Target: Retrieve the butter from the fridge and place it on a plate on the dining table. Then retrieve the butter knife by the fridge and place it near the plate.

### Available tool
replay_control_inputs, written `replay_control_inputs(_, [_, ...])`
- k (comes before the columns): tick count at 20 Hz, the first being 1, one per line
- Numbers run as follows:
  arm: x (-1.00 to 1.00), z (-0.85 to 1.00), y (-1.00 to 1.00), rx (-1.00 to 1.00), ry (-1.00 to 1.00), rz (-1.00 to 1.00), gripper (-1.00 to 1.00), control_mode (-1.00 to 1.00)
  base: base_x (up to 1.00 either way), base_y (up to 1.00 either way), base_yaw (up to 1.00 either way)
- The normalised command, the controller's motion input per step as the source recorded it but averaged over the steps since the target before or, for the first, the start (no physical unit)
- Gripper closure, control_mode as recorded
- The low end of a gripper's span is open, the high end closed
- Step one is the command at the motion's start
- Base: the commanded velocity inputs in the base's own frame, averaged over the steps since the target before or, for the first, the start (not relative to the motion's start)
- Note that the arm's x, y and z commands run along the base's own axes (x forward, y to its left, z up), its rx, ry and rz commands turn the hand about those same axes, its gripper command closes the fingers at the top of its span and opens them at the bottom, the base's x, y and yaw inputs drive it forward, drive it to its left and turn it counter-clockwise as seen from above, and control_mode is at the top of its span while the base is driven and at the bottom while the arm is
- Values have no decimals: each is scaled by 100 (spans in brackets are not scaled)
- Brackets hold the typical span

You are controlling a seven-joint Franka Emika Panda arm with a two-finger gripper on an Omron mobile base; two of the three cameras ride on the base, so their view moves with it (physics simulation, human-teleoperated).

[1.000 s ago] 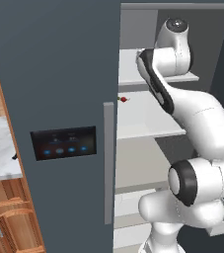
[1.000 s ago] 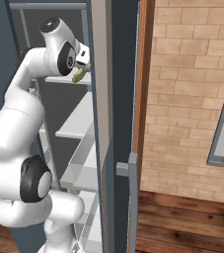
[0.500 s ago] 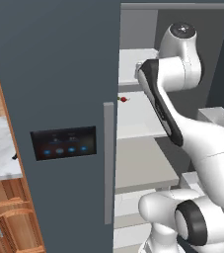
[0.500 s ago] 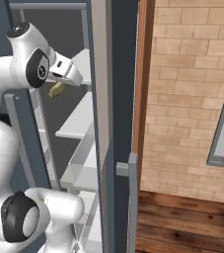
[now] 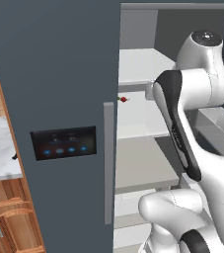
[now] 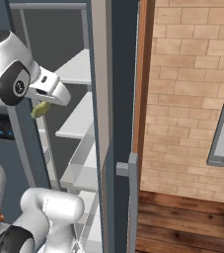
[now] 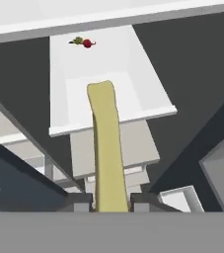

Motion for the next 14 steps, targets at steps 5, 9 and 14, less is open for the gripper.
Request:
replay_control_inputs(5, [-100, -47, 1, 0, 6, 15, 100, -100, 0, 0, 0])
replay_control_inputs(9, [-89, -65, 2, 0, 12, 2, 100, -100, 0, 0, 0])
replay_control_inputs(14, [-45, -42, -1, 0, 4, -3, 100, -100, 0, 0, 0])
